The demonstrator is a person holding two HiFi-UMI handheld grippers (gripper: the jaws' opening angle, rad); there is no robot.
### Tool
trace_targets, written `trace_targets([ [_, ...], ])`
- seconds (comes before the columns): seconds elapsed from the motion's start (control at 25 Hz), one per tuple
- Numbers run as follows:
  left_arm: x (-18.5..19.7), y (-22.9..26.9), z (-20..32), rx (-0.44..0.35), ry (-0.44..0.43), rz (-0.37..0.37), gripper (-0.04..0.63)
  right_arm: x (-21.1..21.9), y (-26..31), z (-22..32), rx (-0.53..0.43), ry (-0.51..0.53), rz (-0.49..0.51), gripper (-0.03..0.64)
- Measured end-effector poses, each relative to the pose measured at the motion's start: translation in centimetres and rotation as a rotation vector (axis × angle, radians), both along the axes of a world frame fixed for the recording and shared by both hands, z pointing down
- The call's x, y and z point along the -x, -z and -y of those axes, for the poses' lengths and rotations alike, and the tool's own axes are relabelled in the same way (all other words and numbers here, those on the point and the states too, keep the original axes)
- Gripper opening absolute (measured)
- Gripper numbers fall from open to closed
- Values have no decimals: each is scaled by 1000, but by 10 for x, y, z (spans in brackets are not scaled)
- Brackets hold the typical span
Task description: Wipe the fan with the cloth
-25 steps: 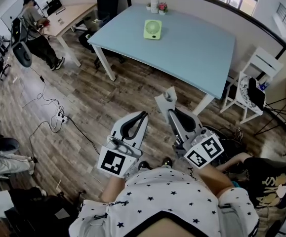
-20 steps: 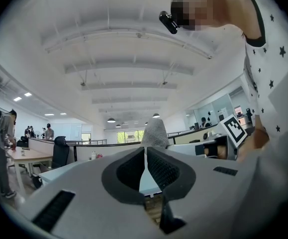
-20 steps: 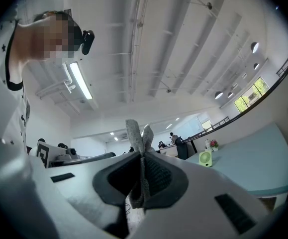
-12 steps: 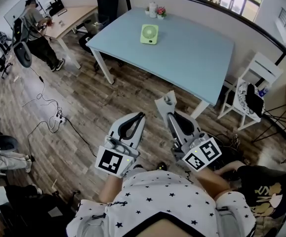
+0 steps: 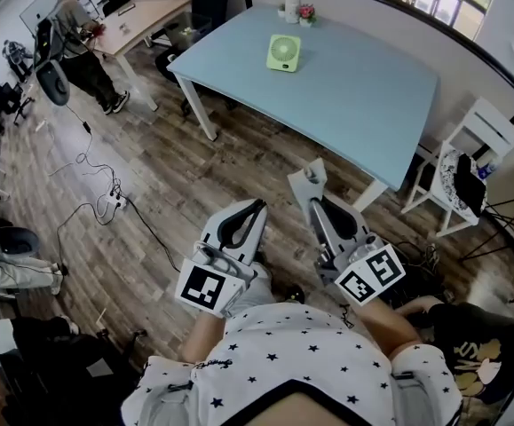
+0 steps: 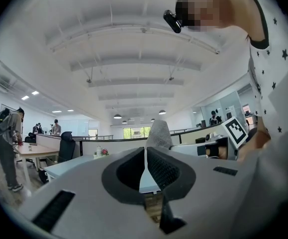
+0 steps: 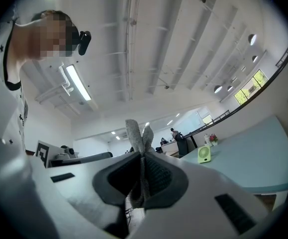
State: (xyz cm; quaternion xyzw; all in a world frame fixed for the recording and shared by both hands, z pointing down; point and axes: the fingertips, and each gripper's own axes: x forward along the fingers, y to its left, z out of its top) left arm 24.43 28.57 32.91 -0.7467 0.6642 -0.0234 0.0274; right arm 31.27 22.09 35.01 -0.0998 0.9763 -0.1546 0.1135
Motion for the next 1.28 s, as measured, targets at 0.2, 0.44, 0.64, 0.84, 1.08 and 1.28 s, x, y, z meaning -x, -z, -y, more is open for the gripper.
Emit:
trace_targets([
  [0.2, 18, -5, 17, -1, -35, -14, 40, 16, -5, 15, 11, -30, -19, 21],
  [0.44, 58, -6, 45, 6, -44, 21, 40, 48, -3, 39, 0, -77, -27, 20],
  [0.64, 97, -7, 75, -3, -85, -7, 40, 87, -2, 66, -4, -106, -39, 20],
  [0.84, 142, -9, 97, -7, -89, -26, 40, 128, -4, 90, 0, -121, -59, 21],
  [1.08, 199, -15, 115, -3, -84, -51, 40, 181, -6, 112, 7, -131, -72, 21],
  [1.28, 235, -18, 129, 1, -108, -55, 40, 214, -8, 125, 8, -164, -89, 21],
])
